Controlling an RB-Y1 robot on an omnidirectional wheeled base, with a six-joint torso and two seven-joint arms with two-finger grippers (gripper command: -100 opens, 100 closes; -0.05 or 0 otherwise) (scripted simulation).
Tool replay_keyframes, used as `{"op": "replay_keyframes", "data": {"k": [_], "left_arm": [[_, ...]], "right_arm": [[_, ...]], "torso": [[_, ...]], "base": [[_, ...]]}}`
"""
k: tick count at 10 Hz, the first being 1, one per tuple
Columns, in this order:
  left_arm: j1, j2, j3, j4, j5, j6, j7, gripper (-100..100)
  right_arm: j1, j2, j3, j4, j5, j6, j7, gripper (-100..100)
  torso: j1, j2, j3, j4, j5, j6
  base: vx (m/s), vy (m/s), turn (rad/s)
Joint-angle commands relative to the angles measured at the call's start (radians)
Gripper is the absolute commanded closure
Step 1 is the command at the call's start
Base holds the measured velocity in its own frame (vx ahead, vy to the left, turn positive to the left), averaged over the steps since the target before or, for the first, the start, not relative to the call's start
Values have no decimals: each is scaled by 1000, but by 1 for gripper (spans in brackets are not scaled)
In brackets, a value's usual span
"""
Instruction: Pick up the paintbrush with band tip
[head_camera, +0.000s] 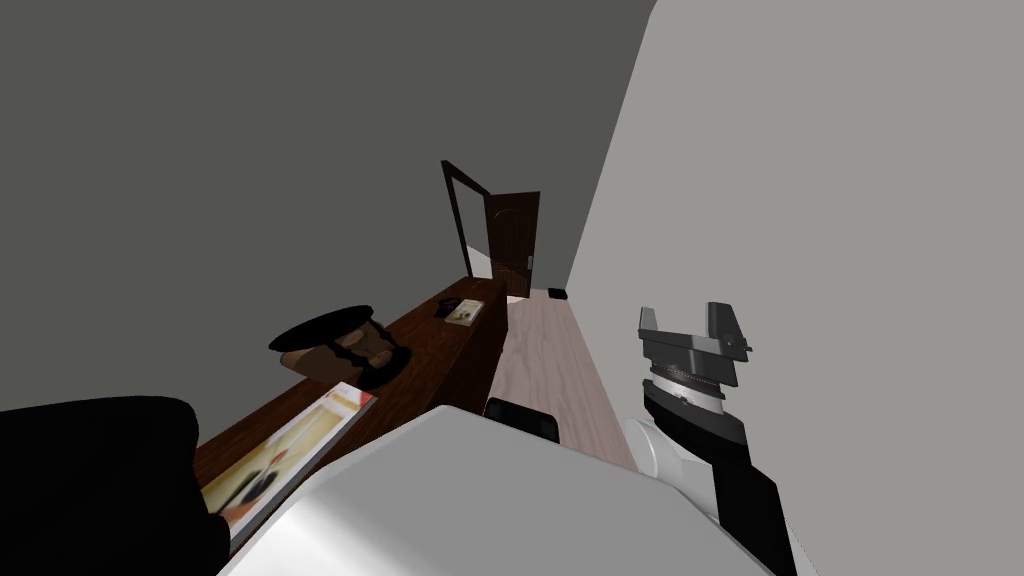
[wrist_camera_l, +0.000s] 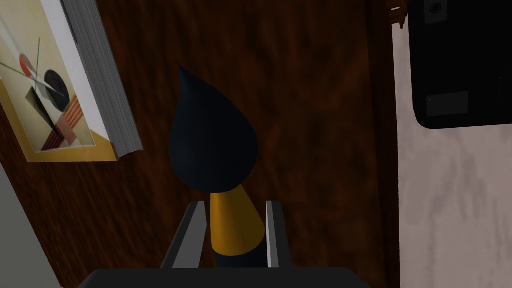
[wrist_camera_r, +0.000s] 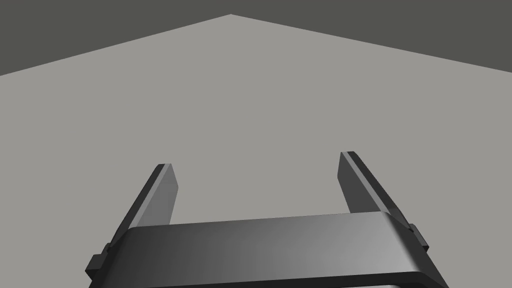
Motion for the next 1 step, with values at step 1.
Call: {"op": "replay_keyframes", "data": {"k": [1], "left_arm": [[0,0,0,0,0,0,0,0]], "right_arm": [[0,0,0,0,0,0,0,0]], "torso": [[0,0,0,0,0,0]], "base": [[0,0,0]]}}
